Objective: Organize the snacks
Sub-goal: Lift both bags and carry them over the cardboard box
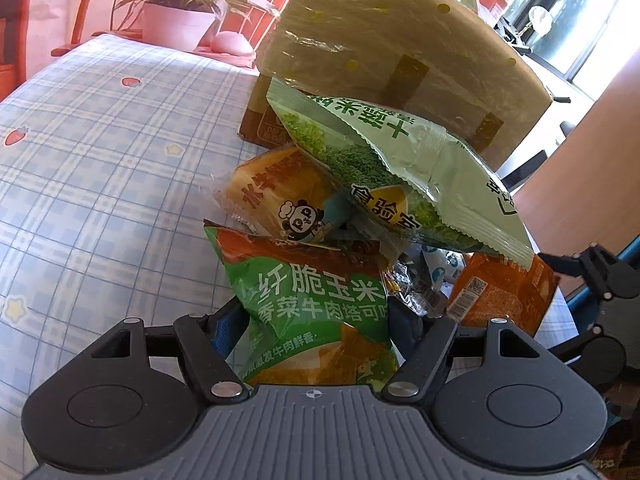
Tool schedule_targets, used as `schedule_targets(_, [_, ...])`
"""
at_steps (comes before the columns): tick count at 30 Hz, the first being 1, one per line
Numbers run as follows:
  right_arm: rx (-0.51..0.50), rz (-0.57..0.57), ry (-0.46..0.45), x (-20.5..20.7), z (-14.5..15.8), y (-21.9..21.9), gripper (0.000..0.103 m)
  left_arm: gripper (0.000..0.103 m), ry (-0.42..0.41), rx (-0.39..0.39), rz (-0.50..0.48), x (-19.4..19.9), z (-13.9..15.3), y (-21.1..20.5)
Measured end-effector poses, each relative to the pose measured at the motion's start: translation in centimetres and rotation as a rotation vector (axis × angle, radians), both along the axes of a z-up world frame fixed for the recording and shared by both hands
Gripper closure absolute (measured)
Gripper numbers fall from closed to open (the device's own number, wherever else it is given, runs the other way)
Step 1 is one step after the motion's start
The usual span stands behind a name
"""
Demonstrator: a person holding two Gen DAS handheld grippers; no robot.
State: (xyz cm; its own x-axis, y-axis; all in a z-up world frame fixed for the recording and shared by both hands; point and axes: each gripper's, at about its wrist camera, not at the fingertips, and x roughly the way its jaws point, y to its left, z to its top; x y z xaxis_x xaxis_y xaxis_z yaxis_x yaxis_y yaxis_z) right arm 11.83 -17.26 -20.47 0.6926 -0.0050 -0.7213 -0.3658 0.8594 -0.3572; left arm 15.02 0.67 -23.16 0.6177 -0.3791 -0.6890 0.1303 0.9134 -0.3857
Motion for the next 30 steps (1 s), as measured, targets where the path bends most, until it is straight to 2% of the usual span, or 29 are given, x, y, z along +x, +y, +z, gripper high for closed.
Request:
schedule_targets(5, [0.082,-0.120,0.012,0.6,-0.6,-1.0,0.009,0.028,-0.001,-0.006,0.003,-0.1,-0.2,0.0])
schedule_targets(9, [0.251,-0.271,0.014,0.4,0.1,-2.9,0.019,0.028,-0.004,-0.008,0.006,-0.2,-0.2,0.0])
schedule_targets(13, [0.434,-0.427,-0.003,-0.5,0.0,-4.3,0.021,0.029,-0.005,-0.010,0.015,-0.3,-0.1,0.1])
schedule_targets(18, [0.653,-0.598,-0.068,-2.3,-0.1,-5.4,0.023,0.030,-0.025,-0.013,0.045,-0.7,0.6,0.8])
schedule_targets(21, [0.670,-0.617,-0.095,-2.9,0.4,-5.5,0.023,0.031,-0.042,-0.003,0.073,-0.9,1.3,1.4])
schedule_targets(30, [0.687,-0.614,-0.189,-3.9,3.1,-5.7,0.024,0.031,-0.048,-0.038,0.191,-1.8,2.8,4.5])
